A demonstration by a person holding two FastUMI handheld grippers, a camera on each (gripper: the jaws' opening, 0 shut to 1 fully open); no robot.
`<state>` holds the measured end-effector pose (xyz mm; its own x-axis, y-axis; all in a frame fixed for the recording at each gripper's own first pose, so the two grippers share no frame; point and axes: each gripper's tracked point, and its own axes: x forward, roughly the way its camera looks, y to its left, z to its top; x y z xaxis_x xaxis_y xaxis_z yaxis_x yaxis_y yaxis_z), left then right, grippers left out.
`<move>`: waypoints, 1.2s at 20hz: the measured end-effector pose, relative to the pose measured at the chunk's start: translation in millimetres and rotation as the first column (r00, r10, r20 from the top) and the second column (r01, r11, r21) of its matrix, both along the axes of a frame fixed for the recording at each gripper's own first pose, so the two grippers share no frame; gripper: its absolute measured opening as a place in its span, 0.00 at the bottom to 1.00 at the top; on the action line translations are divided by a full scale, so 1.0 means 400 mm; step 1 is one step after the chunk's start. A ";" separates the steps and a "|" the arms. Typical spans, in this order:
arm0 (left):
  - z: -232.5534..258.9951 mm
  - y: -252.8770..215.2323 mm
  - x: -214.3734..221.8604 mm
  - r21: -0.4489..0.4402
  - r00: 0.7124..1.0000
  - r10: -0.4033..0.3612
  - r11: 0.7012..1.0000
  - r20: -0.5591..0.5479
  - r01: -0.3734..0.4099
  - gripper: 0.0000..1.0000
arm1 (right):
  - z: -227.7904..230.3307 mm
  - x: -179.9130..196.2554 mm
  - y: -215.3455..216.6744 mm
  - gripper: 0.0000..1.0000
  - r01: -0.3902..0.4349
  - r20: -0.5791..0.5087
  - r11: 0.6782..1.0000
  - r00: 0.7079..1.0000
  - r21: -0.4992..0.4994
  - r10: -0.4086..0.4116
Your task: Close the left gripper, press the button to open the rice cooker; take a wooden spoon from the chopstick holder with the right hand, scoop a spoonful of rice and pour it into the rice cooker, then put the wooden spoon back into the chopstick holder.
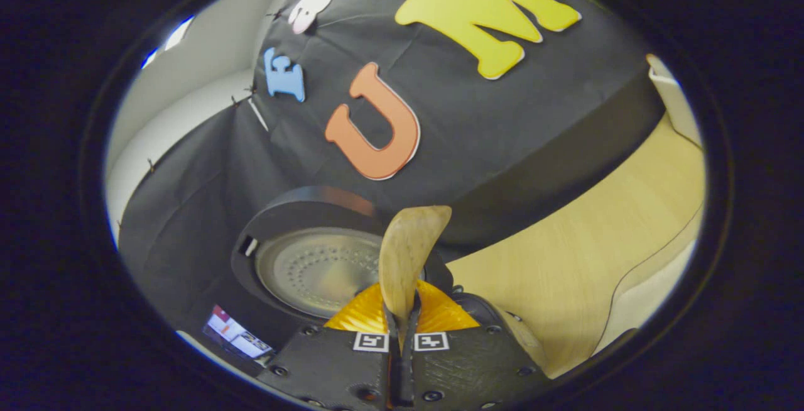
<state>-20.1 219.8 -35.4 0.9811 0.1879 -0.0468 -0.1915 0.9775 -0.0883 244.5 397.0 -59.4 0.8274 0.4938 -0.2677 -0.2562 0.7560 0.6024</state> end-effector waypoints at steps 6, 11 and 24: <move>-0.016 0.021 -0.003 -0.020 1.000 0.017 1.000 -0.007 -0.017 1.00 | -0.016 0.000 0.049 0.00 -0.024 0.085 0.984 0.996 -0.176 0.039; -0.020 0.029 -0.005 -0.019 1.000 0.018 1.000 0.001 -0.018 0.99 | -0.004 -0.002 0.065 0.02 -0.012 0.203 0.933 0.975 -0.360 0.091; -0.028 0.022 0.008 0.003 1.000 0.010 1.000 -0.005 -0.010 0.99 | 0.034 -0.051 0.126 0.00 0.072 0.427 0.749 0.855 -0.658 0.293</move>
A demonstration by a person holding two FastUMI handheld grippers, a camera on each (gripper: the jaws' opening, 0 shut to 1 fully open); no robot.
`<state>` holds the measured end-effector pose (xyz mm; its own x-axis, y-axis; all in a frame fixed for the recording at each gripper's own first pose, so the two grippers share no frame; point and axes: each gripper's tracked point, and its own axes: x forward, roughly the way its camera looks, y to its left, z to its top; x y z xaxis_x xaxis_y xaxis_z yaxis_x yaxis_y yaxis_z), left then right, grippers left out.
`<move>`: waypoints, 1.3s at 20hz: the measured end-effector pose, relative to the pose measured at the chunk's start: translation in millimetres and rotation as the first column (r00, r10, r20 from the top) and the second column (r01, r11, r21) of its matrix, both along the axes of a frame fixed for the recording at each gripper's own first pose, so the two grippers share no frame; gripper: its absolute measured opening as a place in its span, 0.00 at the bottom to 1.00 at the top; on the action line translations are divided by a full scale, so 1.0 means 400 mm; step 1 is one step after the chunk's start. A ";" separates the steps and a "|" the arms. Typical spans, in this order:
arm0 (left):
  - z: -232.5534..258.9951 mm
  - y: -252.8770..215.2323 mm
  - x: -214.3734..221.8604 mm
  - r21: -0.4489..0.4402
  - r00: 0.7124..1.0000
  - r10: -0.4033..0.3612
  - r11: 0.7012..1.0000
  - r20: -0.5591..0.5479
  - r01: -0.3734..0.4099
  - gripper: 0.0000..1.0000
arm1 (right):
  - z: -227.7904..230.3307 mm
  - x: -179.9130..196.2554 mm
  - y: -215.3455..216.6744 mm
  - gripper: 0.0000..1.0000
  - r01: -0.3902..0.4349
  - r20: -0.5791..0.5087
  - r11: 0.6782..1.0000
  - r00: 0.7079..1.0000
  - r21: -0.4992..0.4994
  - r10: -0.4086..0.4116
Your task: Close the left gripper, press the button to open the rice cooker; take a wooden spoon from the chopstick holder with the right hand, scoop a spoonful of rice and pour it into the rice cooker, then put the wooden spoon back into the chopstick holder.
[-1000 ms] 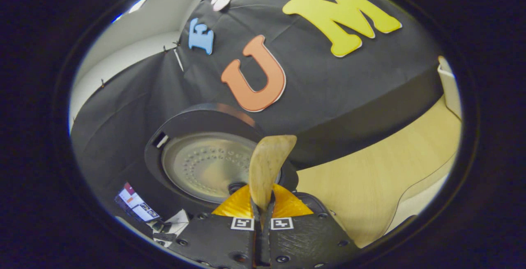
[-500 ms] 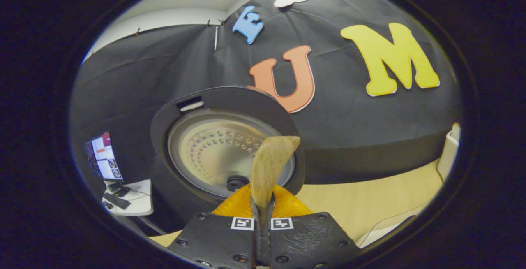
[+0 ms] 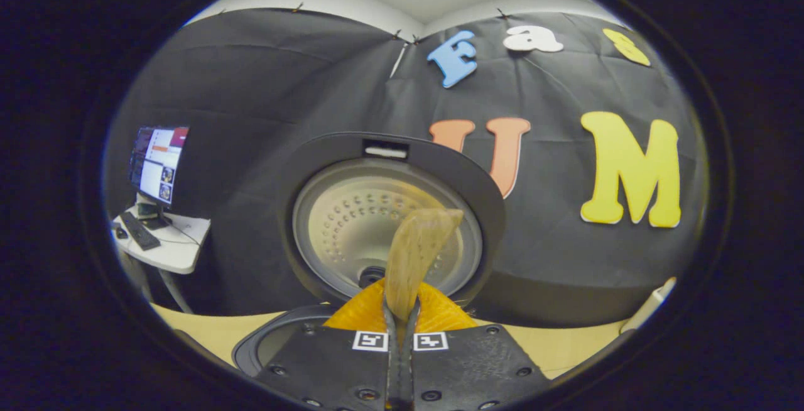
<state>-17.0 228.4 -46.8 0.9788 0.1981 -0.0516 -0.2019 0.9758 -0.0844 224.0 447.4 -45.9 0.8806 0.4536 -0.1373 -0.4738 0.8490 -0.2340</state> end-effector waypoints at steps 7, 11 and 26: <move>0.014 -0.004 -0.009 0.014 1.000 0.003 1.000 0.018 -0.003 0.99 | 0.023 -0.026 0.021 0.02 -0.031 0.093 0.995 0.995 -0.096 0.040; 0.019 -0.013 -0.010 0.022 1.000 -0.003 1.000 0.018 0.002 0.99 | 0.027 -0.036 0.030 0.00 -0.051 0.106 0.992 0.992 -0.119 0.064; 0.044 -0.029 -0.019 0.028 1.000 0.001 1.000 0.022 -0.002 0.99 | 0.062 -0.056 -0.007 0.00 -0.088 -0.077 0.983 0.992 0.162 0.102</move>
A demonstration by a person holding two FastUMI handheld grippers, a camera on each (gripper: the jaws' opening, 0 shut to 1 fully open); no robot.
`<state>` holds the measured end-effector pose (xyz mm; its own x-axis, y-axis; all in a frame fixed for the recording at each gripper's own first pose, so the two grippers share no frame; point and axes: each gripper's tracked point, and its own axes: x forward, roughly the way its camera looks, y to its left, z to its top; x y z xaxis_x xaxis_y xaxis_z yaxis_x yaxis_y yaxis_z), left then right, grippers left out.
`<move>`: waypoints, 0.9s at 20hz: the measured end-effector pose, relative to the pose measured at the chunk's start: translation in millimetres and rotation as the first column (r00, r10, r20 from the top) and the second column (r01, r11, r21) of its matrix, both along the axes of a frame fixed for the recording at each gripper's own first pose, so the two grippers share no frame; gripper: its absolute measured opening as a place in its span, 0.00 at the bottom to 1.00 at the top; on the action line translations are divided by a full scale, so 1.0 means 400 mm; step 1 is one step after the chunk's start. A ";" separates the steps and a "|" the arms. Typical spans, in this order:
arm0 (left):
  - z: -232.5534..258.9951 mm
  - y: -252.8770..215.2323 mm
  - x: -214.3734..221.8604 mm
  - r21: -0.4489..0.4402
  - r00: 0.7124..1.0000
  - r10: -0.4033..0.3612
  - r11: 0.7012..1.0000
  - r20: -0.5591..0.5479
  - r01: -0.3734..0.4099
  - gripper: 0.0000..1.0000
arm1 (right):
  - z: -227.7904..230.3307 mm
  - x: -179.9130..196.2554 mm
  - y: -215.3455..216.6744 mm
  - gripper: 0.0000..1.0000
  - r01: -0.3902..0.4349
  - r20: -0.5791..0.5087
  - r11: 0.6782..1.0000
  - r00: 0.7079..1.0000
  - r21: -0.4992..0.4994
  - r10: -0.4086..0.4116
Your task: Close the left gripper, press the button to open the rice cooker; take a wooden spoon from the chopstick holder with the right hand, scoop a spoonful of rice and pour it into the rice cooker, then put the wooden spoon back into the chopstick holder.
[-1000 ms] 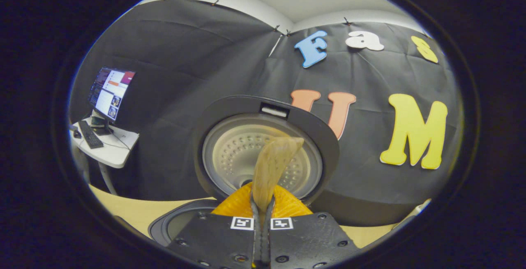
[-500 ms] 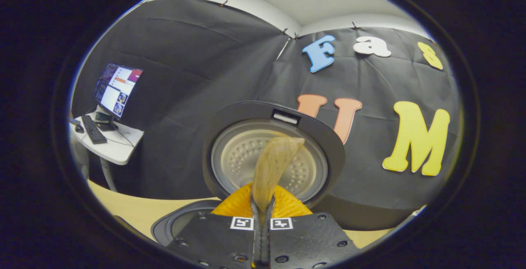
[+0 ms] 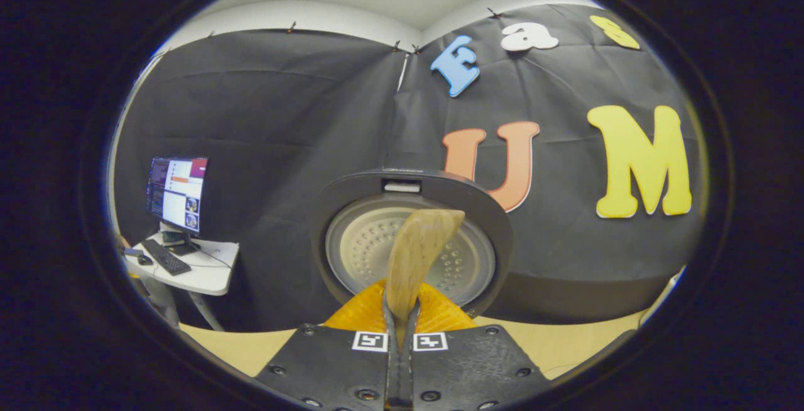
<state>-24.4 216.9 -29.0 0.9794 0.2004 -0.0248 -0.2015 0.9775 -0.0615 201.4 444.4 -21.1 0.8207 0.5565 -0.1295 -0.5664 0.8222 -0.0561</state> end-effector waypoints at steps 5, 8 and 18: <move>0.019 -0.041 0.002 0.016 1.000 -0.017 1.000 0.007 0.017 0.99 | 0.049 0.002 -0.061 0.00 0.012 -0.088 0.983 0.996 0.182 0.004; 0.031 -0.069 0.002 0.029 1.000 -0.029 0.999 0.007 0.029 0.99 | 0.082 0.011 -0.113 0.00 0.054 -0.155 0.947 0.988 0.315 -0.004; 0.096 -0.235 0.021 0.039 0.991 -0.119 0.992 0.057 0.117 0.99 | 0.185 0.006 -0.499 0.00 0.221 -0.208 0.864 0.968 0.452 -0.139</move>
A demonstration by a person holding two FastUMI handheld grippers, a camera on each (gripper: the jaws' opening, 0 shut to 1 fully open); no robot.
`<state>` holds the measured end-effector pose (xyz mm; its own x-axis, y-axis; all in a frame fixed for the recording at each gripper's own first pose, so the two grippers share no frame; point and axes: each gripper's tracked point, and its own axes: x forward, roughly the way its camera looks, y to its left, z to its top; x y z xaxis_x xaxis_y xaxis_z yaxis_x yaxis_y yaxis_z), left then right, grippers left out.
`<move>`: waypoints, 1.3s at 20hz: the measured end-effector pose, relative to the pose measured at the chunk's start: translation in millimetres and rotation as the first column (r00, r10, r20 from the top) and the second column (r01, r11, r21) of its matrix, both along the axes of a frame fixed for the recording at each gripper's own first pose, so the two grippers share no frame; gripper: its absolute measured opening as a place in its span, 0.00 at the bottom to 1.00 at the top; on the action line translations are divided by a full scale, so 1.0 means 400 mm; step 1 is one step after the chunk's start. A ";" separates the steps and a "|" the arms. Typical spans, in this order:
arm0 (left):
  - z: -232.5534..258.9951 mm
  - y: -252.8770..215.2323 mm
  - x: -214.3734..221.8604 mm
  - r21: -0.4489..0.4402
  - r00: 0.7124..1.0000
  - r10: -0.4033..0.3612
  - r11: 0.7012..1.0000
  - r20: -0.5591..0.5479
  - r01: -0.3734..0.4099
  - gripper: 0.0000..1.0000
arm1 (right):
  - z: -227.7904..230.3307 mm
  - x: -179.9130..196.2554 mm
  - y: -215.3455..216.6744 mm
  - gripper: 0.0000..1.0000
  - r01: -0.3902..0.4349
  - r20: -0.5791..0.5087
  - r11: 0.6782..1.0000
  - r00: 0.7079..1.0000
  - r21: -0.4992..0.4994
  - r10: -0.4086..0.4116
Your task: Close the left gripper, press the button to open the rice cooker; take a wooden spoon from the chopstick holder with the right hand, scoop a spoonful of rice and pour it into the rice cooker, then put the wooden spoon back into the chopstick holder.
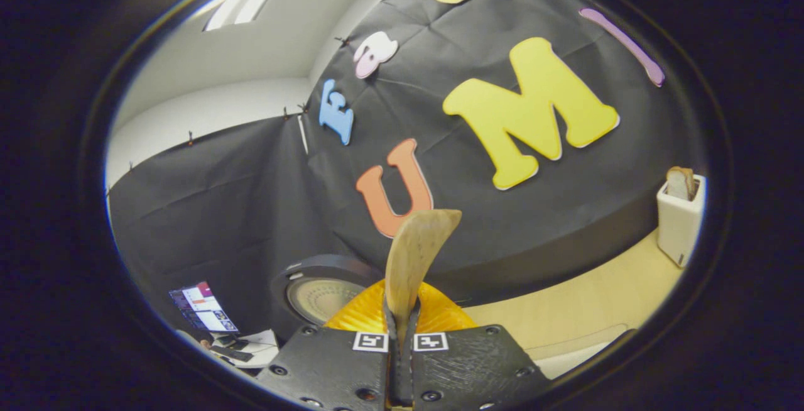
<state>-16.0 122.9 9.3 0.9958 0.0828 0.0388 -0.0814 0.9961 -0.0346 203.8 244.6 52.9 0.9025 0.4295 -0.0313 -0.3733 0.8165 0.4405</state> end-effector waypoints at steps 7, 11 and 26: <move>0.022 -0.195 0.042 0.016 0.992 -0.116 0.993 0.044 0.116 0.99 | 0.032 -0.045 -0.403 0.00 0.229 0.027 0.973 0.973 -0.033 -0.228; 0.029 -0.278 0.048 0.007 0.984 -0.168 0.986 0.052 0.168 0.99 | 0.053 -0.088 -0.605 0.00 0.353 0.050 0.934 0.935 -0.050 -0.351; 0.020 -0.330 0.045 -0.008 0.980 -0.192 0.981 0.053 0.193 0.99 | -0.137 -0.134 -0.963 0.00 0.581 -0.034 0.801 0.806 -0.144 -0.591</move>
